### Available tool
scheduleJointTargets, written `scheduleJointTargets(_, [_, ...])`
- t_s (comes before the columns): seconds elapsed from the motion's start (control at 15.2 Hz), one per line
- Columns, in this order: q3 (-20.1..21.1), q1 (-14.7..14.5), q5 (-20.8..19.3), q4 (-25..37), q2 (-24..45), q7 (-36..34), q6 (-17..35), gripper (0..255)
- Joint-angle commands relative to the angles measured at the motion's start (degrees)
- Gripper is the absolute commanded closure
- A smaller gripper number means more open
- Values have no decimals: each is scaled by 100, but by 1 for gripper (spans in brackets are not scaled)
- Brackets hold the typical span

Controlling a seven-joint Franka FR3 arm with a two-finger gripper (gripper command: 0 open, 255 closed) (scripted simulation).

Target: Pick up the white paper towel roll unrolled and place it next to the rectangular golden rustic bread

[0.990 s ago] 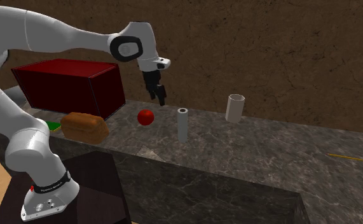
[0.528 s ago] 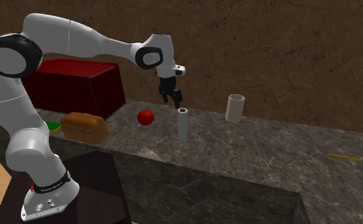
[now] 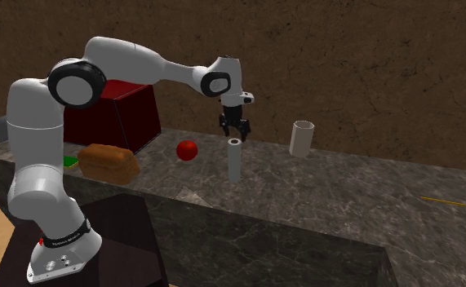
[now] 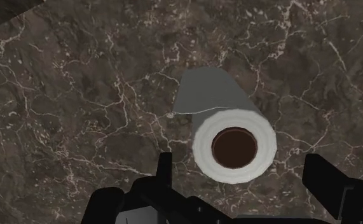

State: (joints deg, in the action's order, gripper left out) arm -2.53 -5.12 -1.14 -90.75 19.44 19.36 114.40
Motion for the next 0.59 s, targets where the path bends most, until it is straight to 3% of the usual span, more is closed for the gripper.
scheduleJointTargets(0.0, [18,-5,1,129,176,51,37,0])
scheduleJointTargets(0.53, [18,5,5,-125,349,53,464,0])
